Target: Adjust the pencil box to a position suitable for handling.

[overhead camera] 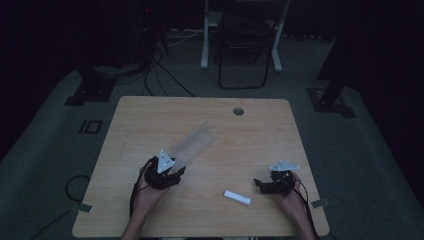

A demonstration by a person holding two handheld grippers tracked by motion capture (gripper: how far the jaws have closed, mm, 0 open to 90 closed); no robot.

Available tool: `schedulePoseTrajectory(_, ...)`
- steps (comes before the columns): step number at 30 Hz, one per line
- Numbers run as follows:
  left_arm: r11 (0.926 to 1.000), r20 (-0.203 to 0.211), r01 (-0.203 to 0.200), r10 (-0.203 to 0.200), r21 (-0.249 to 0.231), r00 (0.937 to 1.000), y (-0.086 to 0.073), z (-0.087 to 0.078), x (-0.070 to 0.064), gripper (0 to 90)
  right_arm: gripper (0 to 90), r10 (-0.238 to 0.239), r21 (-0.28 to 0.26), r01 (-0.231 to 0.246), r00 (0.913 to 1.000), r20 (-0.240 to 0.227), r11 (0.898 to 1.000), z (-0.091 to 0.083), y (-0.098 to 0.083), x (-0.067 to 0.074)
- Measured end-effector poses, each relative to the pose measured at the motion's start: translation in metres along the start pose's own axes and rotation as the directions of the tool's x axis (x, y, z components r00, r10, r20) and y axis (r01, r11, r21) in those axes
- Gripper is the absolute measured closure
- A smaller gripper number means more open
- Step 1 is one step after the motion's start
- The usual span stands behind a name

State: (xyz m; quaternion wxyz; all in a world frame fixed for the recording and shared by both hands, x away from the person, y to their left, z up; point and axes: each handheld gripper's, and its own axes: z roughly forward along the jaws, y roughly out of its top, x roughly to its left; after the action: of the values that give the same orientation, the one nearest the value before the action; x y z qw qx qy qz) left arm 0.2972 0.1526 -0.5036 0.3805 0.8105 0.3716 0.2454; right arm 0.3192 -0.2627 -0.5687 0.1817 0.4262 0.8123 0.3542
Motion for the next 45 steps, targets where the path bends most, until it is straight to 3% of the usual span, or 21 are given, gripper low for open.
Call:
schedulePoseTrajectory(13,0.9998,-0.046,0.007,-0.008,-0.021,0.9989,0.016,0.002,0.017,53.3,11.4,0.000,0.000,0.000,1.0000,0.000,1.000,0.000,0.000,0.000)
schedulePoseTrajectory(28,0.9999,-0.101,0.012,-0.010,0.012,0.9948,0.031,0.030,0.035,58.8,11.4,0.000,0.000,0.000,1.0000,0.000,1.000,0.000,0.000,0.000)
schedulePoseTrajectory(39,0.9977,-0.104,0.016,-0.009,0.065,0.9945,0.033,0.057,0.048,68.3,11.4,0.000,0.000,0.000,1.0000,0.000,1.000,0.000,0.000,0.000)
schedulePoseTrajectory(45,0.9961,-0.089,-0.022,0.030,0.085,0.9956,0.037,0.062,0.045,78.8,11.4,0.000,0.000,0.000,1.0000,0.000,1.000,0.000,0.000,0.000)
